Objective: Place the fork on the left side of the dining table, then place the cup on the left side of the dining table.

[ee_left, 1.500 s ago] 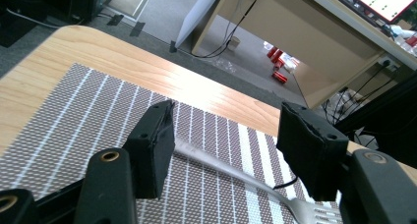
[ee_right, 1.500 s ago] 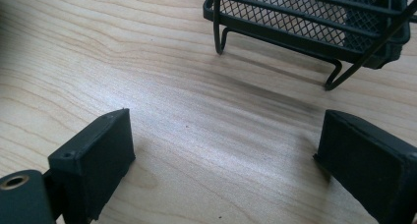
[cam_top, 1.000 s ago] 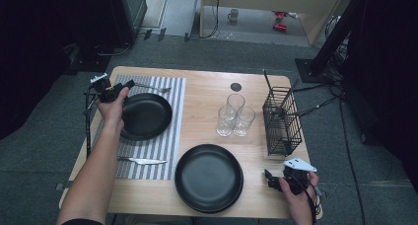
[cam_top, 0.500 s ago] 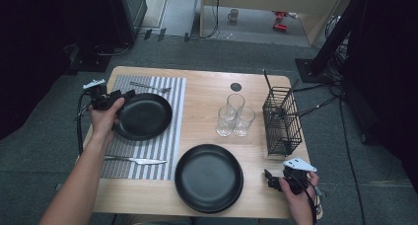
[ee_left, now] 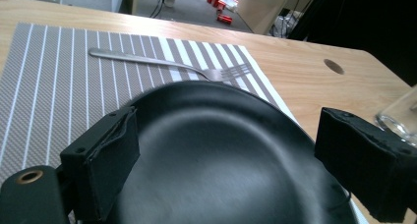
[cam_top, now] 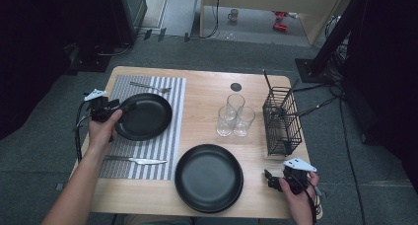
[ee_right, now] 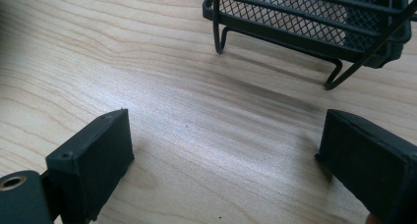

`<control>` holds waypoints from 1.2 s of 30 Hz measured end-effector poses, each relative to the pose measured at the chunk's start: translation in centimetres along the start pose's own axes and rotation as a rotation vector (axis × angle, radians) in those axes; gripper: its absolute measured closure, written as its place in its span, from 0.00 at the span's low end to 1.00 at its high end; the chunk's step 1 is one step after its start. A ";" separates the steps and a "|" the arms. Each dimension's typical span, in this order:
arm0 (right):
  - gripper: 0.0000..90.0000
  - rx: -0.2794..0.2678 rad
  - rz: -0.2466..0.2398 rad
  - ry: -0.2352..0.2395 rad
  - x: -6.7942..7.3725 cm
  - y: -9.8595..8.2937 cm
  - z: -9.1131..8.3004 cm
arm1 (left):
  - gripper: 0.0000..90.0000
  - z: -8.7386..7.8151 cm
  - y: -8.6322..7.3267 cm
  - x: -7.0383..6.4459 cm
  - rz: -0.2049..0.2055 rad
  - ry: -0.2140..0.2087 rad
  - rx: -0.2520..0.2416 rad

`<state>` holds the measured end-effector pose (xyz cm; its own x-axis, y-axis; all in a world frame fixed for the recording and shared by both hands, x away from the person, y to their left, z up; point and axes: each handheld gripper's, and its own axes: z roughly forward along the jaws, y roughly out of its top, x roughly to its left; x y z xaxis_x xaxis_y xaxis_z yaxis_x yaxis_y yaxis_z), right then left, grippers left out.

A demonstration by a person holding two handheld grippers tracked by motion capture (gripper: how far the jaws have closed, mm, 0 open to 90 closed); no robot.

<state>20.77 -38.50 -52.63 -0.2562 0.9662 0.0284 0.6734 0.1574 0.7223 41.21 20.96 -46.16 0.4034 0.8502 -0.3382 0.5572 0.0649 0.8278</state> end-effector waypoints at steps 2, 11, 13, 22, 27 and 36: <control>0.07 0.000 0.000 0.000 0.0 0.0 0.0 | 0.11 -0.5 -0.5 -0.3 0.008 0.003 0.002; 0.06 0.002 0.003 -0.004 0.0 0.0 0.0 | 0.11 -2.4 -2.4 -2.3 0.059 -0.015 0.025; 0.06 0.002 0.003 -0.004 0.0 0.0 0.0 | 0.11 -2.8 -2.7 -2.6 0.068 -0.021 0.027; 0.06 0.002 0.003 -0.004 0.0 0.0 0.0 | 0.11 -4.3 -4.1 -3.8 0.094 -0.024 0.028; 0.07 -0.011 0.045 0.002 -0.1 0.1 0.0 | 0.11 -4.9 -5.0 -4.4 0.114 -0.022 0.036; 0.08 -0.061 0.105 0.063 0.6 0.8 -1.0 | 0.11 -5.4 -7.8 -5.5 0.164 0.012 0.075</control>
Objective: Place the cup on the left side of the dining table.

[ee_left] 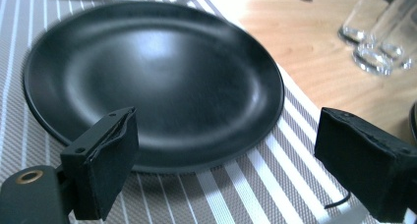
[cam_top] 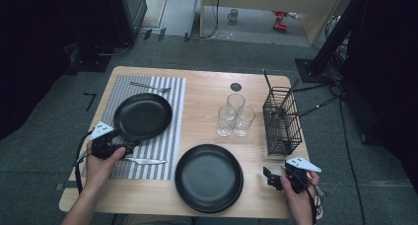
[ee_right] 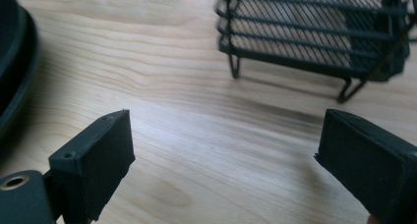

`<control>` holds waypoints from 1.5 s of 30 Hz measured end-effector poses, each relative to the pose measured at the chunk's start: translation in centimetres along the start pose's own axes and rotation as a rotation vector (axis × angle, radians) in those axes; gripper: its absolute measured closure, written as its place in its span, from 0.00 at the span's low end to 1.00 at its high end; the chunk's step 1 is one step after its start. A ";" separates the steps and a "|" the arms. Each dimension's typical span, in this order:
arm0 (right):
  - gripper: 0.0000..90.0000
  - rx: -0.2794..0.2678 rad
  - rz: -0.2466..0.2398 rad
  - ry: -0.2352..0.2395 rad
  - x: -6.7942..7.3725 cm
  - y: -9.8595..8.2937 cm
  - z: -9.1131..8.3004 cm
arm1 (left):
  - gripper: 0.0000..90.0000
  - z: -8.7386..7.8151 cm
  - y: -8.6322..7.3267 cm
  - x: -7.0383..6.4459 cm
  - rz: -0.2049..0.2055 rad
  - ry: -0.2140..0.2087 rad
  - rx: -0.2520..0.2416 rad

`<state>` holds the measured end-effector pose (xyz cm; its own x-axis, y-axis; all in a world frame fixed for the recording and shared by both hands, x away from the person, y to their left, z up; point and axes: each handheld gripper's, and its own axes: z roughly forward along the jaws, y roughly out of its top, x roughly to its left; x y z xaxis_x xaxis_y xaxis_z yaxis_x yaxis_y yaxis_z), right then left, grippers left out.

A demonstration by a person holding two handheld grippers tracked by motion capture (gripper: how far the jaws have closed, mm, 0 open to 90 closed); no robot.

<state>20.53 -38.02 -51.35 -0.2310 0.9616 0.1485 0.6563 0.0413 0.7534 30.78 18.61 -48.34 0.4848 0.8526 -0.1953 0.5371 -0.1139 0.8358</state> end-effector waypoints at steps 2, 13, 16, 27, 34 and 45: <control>0.08 -0.005 0.001 0.012 0.2 0.3 -0.2 | 0.11 0.0 -0.3 -0.2 -0.001 -0.005 0.006; 0.08 -0.068 -0.049 0.116 4.3 4.2 -1.8 | 0.11 0.6 -2.7 -1.7 0.076 0.026 0.045; 0.08 -0.074 -0.056 0.137 5.2 5.1 -1.7 | 0.11 0.9 -3.0 -1.7 0.088 0.036 0.053; 0.08 -0.095 -0.117 0.203 8.3 8.2 -0.5 | 0.11 1.4 -3.4 -1.6 0.090 0.054 0.080; 0.08 -0.094 -0.156 0.228 9.7 9.7 0.5 | 0.11 1.4 -3.4 -1.8 0.102 0.068 0.091; 0.08 -0.098 -0.182 0.250 11.1 12.3 2.5 | 0.14 1.5 -3.4 -1.6 0.075 0.067 0.099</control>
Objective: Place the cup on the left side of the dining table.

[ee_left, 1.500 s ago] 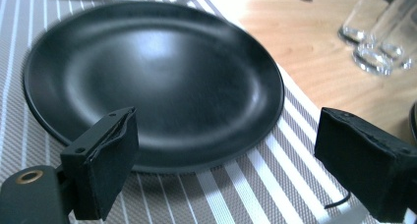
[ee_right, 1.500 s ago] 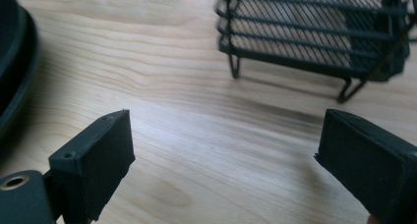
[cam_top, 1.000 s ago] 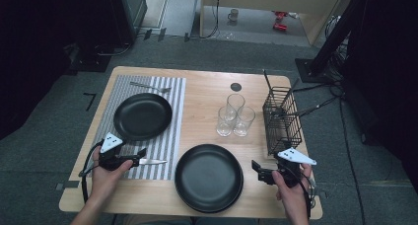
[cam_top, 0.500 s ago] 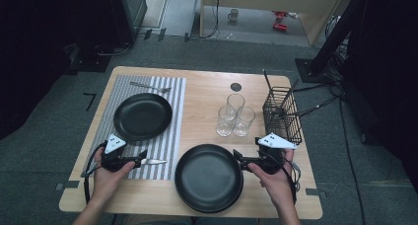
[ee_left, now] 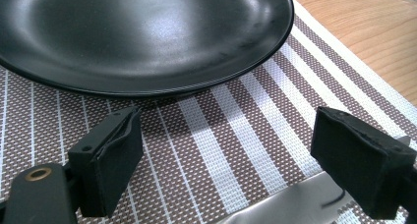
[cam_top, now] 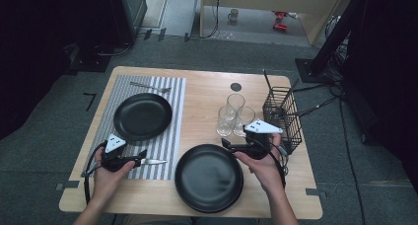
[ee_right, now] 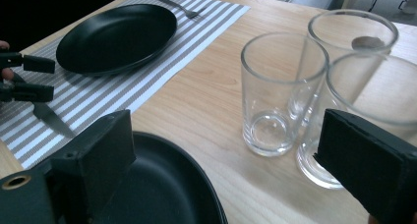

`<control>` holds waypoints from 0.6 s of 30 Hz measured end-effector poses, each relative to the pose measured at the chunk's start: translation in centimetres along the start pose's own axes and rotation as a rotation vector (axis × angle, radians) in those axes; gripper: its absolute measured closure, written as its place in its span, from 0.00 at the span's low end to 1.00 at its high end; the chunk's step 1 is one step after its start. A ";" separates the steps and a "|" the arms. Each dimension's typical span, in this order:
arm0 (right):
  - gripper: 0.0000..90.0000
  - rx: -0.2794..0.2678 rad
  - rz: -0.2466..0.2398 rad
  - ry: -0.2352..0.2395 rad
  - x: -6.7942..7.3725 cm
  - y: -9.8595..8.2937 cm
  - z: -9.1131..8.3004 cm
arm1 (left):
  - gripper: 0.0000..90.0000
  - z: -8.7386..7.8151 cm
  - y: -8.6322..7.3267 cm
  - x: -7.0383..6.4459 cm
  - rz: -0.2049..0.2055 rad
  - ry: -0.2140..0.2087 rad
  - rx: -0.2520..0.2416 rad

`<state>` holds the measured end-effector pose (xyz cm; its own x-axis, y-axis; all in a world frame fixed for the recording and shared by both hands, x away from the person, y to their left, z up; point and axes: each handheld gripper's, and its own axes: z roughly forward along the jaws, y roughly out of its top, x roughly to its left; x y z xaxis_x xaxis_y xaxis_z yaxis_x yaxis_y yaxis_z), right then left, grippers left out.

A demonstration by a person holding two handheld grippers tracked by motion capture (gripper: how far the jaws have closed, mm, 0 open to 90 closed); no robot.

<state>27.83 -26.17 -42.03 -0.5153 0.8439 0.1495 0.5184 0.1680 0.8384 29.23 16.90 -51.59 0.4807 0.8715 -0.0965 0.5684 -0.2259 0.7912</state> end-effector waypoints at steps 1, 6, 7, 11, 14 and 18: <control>0.08 0.003 -0.005 0.006 0.1 0.3 0.5 | 0.14 0.0 0.0 -0.1 0.003 0.001 0.002; 0.08 0.012 -0.022 0.008 0.1 1.0 1.7 | 0.14 0.1 0.0 -0.2 0.014 0.002 0.013; 0.08 0.011 -0.022 0.010 0.1 1.2 1.9 | 0.14 0.1 0.0 -0.2 0.014 0.001 0.013; 0.08 0.006 -0.031 0.016 0.1 2.0 2.7 | 0.14 0.1 0.0 -0.2 0.010 -0.001 0.013; 0.10 0.004 -0.041 0.020 0.1 2.4 3.3 | 0.15 0.1 0.0 -0.2 0.011 -0.001 0.013; 0.15 0.003 -0.059 0.023 0.3 2.7 4.0 | 0.15 0.1 0.0 -0.2 0.011 -0.002 0.013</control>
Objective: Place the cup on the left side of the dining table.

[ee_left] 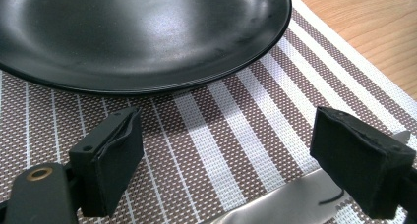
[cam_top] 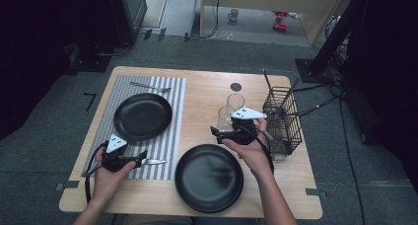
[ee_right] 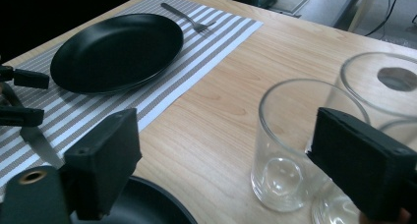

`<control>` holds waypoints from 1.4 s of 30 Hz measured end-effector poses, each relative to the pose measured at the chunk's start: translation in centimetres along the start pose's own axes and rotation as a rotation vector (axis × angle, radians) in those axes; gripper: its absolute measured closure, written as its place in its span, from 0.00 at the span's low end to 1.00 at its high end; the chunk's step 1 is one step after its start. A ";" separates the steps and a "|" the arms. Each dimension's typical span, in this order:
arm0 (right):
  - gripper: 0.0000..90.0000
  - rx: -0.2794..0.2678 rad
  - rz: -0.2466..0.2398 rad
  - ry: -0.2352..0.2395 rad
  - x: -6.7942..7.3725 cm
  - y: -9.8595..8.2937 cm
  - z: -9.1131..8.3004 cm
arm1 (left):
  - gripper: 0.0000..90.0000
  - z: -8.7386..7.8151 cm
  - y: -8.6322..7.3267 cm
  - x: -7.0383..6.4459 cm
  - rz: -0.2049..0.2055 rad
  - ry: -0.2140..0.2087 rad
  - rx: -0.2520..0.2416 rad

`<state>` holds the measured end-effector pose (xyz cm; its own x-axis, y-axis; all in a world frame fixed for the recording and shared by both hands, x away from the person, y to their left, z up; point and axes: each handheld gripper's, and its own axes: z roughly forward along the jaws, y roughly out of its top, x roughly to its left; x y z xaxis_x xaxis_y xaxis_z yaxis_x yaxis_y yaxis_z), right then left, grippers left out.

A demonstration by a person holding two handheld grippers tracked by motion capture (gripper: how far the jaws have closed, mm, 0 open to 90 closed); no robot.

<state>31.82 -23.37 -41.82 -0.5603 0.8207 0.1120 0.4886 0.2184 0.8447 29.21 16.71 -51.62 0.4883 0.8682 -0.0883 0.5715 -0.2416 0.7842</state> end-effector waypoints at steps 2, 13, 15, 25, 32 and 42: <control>0.15 0.003 -0.016 0.004 0.2 0.2 0.6 | 0.15 0.0 0.0 0.0 0.000 -0.001 0.000; 0.24 0.019 -0.001 0.019 0.1 0.4 3.0 | 0.15 0.0 0.0 0.1 -0.003 -0.010 0.003; 0.26 0.016 0.004 0.027 0.1 0.4 3.1 | 0.15 0.0 0.0 0.1 -0.002 -0.010 0.003; 0.27 0.007 -0.003 0.026 0.4 0.4 3.3 | 0.15 0.0 0.0 0.1 0.000 -0.009 0.005; 0.27 0.002 -0.020 0.044 1.1 0.3 3.5 | 0.15 0.0 0.0 0.1 0.000 -0.009 0.006; 0.27 0.001 -0.042 0.088 2.1 0.2 3.6 | 0.15 0.0 0.0 0.0 0.001 -0.007 0.004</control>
<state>33.17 -19.66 -43.27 -0.6369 0.7612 0.1223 0.4640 0.2517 0.8493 29.23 16.74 -51.62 0.4940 0.8646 -0.0920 0.5733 -0.2443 0.7821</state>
